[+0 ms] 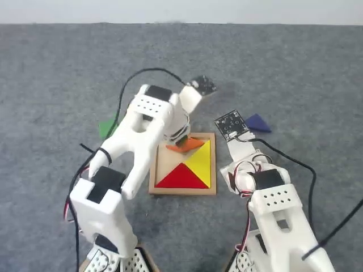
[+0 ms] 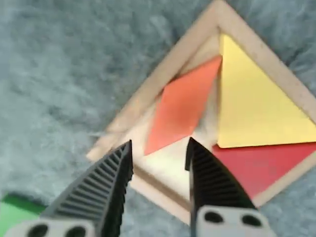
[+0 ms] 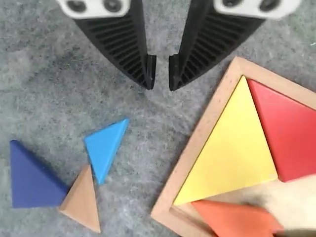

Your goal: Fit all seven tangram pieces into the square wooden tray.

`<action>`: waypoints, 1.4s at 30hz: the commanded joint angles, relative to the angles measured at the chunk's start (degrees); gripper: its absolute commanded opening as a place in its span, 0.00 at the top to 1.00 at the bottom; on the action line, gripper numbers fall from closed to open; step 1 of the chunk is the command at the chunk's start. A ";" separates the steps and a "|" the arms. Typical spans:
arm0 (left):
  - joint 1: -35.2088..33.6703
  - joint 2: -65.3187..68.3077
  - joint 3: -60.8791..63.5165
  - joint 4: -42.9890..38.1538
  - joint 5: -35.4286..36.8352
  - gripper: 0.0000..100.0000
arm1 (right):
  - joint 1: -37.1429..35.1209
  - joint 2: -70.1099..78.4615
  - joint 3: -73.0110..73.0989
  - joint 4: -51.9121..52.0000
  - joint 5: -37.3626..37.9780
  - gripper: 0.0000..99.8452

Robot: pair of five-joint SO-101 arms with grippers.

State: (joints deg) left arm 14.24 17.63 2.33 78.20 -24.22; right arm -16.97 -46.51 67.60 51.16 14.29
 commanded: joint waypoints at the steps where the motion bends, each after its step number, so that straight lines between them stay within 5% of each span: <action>1: 0.53 0.09 -6.11 1.67 1.58 0.83 | -0.66 -2.42 -0.44 0.48 0.70 0.94; 13: -1.85 9.49 -6.55 -5.89 6.68 0.83 | -0.66 -2.42 -0.35 0.48 0.70 0.94; 28: -1.58 8.00 -3.74 2.99 1.49 0.89 | -0.66 -2.42 -0.35 0.48 0.70 0.94; 37: -1.49 -14.07 6.90 -5.71 4.75 0.88 | -0.66 -2.42 -0.35 0.40 0.70 0.94; 42: 2.46 -10.99 6.90 -15.38 9.41 0.86 | -0.66 -1.98 -0.18 -0.75 0.70 0.94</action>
State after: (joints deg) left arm 13.63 7.60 9.63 68.26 -17.10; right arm -16.97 -46.59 67.60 51.16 14.29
